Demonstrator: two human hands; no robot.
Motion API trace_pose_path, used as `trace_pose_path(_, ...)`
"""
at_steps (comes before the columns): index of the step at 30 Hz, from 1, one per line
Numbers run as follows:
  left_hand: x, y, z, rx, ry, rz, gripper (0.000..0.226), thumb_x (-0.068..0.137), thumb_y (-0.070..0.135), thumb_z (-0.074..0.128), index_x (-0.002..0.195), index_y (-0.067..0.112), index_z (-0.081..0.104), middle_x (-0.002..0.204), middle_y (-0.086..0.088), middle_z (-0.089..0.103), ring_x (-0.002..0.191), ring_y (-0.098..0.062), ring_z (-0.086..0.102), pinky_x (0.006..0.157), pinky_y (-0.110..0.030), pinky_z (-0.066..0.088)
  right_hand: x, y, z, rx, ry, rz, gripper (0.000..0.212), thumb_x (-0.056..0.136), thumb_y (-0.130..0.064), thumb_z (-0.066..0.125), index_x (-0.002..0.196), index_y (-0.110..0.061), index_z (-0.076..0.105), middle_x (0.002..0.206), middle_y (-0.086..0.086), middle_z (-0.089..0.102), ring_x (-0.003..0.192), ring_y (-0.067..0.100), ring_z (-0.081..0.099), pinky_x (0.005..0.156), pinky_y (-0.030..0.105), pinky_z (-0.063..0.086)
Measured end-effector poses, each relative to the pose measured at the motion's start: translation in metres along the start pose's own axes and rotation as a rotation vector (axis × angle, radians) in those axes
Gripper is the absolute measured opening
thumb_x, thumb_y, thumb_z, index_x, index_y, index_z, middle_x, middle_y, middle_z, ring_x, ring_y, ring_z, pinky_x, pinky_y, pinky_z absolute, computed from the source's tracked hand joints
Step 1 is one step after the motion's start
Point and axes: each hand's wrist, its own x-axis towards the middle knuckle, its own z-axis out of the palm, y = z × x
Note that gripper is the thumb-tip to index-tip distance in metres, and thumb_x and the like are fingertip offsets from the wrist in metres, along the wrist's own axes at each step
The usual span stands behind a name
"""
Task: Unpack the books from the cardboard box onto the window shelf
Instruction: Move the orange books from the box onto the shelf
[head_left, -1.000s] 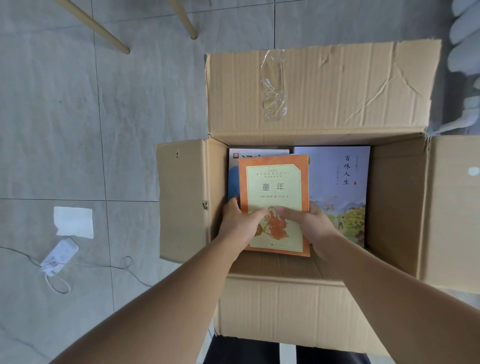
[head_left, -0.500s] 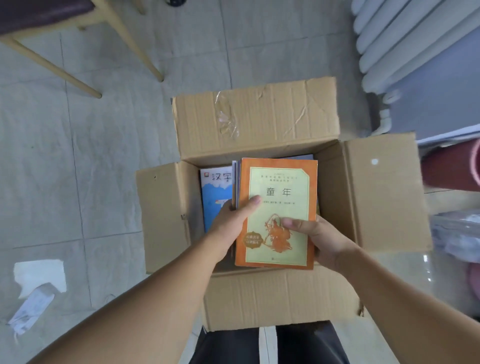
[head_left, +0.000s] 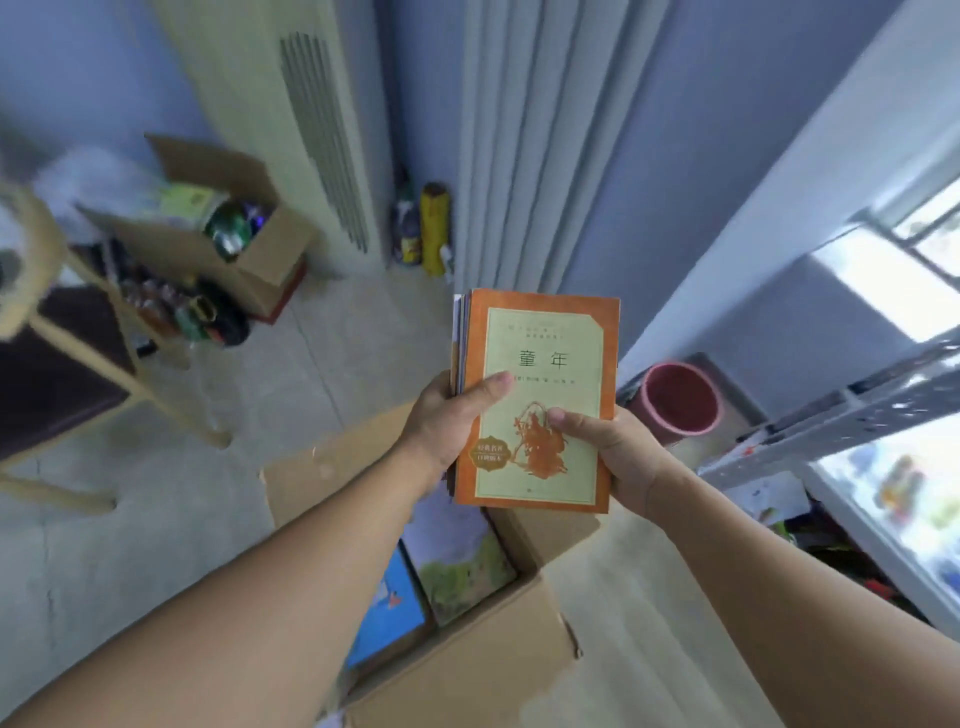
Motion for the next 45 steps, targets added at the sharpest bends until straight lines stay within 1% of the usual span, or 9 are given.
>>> trace_pose_path(6, -0.042, 0.130, 0.146, 0.089, -0.202, 0.217, 0.065, 0.073, 0.052, 0.089, 0.123, 0.015, 0.072, 0.107, -0.008, 0.083, 0.095, -0.032, 0.081, 0.082, -0.047, 0.066, -0.133, -0.110, -0.089, 0.050, 0.124, -0.283, 0.023, 0.084, -0.017, 0.080, 0.107, -0.018, 0.083, 0.112, 0.017, 0.081, 0.093, 0.034, 0.080, 0.071, 0.043, 0.066)
trace_pose_path(10, -0.106, 0.173, 0.276, 0.136, -0.414, 0.362, 0.045, 0.083, 0.045, 0.084, 0.118, 0.019, 0.074, 0.104, -0.006, 0.084, 0.092, -0.029, 0.082, 0.072, -0.039, 0.067, -0.260, -0.140, -0.171, 0.021, 0.293, -0.462, 0.040, 0.083, -0.019, 0.081, 0.122, -0.012, 0.073, 0.120, 0.018, 0.079, 0.103, 0.037, 0.078, 0.082, 0.044, 0.066)
trace_pose_path(16, -0.226, 0.166, 0.480, 0.110, -0.717, 0.447, 0.044, 0.089, 0.043, 0.079, 0.125, 0.019, 0.072, 0.111, -0.007, 0.082, 0.098, -0.035, 0.080, 0.077, -0.043, 0.067, -0.462, -0.124, -0.295, 0.054, 0.588, -0.632, 0.045, 0.083, -0.015, 0.082, 0.126, -0.007, 0.071, 0.127, 0.025, 0.074, 0.105, 0.041, 0.074, 0.095, 0.056, 0.061)
trace_pose_path(19, -0.280, 0.146, 0.568, 0.104, -0.833, 0.465, 0.047, 0.087, 0.042, 0.082, 0.125, 0.016, 0.073, 0.111, -0.012, 0.082, 0.099, -0.038, 0.079, 0.075, -0.042, 0.066, -0.547, -0.096, -0.349, 0.120, 0.739, -0.660, 0.049, 0.085, -0.016, 0.079, 0.132, -0.005, 0.067, 0.129, 0.028, 0.072, 0.118, 0.052, 0.068, 0.102, 0.067, 0.053)
trace_pose_path(23, -0.335, 0.116, 0.662, 0.160, -0.968, 0.438, 0.050, 0.084, 0.046, 0.084, 0.122, 0.016, 0.073, 0.107, -0.011, 0.083, 0.095, -0.035, 0.081, 0.073, -0.042, 0.067, -0.634, -0.057, -0.409, 0.129, 0.821, -0.678, 0.051, 0.088, -0.019, 0.080, 0.135, -0.007, 0.065, 0.127, 0.026, 0.073, 0.117, 0.050, 0.069, 0.100, 0.065, 0.055)
trace_pose_path(27, -0.363, 0.091, 0.744, 0.241, -1.059, 0.445, 0.040, 0.085, 0.041, 0.085, 0.113, 0.015, 0.076, 0.100, -0.012, 0.083, 0.086, -0.031, 0.082, 0.065, -0.034, 0.064, -0.689, -0.020, -0.465, 0.143, 0.902, -0.698, 0.060, 0.081, -0.031, 0.081, 0.135, -0.012, 0.066, 0.120, 0.016, 0.079, 0.109, 0.041, 0.076, 0.092, 0.056, 0.062)
trace_pose_path(33, -0.371, 0.062, 0.850, 0.356, -1.161, 0.470, 0.053, 0.077, 0.049, 0.089, 0.116, 0.018, 0.070, 0.096, -0.004, 0.084, 0.083, -0.024, 0.082, 0.062, -0.032, 0.065, -0.734, 0.008, -0.551, 0.109, 0.997, -0.693, 0.047, 0.080, -0.036, 0.084, 0.125, -0.026, 0.072, 0.120, 0.010, 0.079, 0.108, 0.035, 0.077, 0.086, 0.049, 0.064)
trace_pose_path(39, -0.364, 0.059, 0.949, 0.449, -1.256, 0.583, 0.069, 0.073, 0.065, 0.085, 0.126, 0.025, 0.066, 0.107, 0.007, 0.083, 0.092, -0.013, 0.081, 0.072, -0.029, 0.066, -0.766, -0.001, -0.637, 0.067, 1.085, -0.660, 0.040, 0.081, -0.033, 0.083, 0.119, -0.029, 0.073, 0.112, 0.004, 0.082, 0.101, 0.028, 0.080, 0.073, 0.036, 0.066)
trace_pose_path(45, -0.354, 0.072, 1.020, 0.546, -1.305, 0.643, 0.055, 0.080, 0.039, 0.090, 0.127, 0.021, 0.069, 0.113, 0.007, 0.082, 0.097, -0.008, 0.079, 0.075, -0.018, 0.062, -0.778, -0.011, -0.704, 0.009, 1.065, -0.712, 0.033, 0.089, -0.025, 0.082, 0.117, -0.039, 0.075, 0.117, 0.002, 0.080, 0.106, 0.024, 0.078, 0.077, 0.032, 0.065)
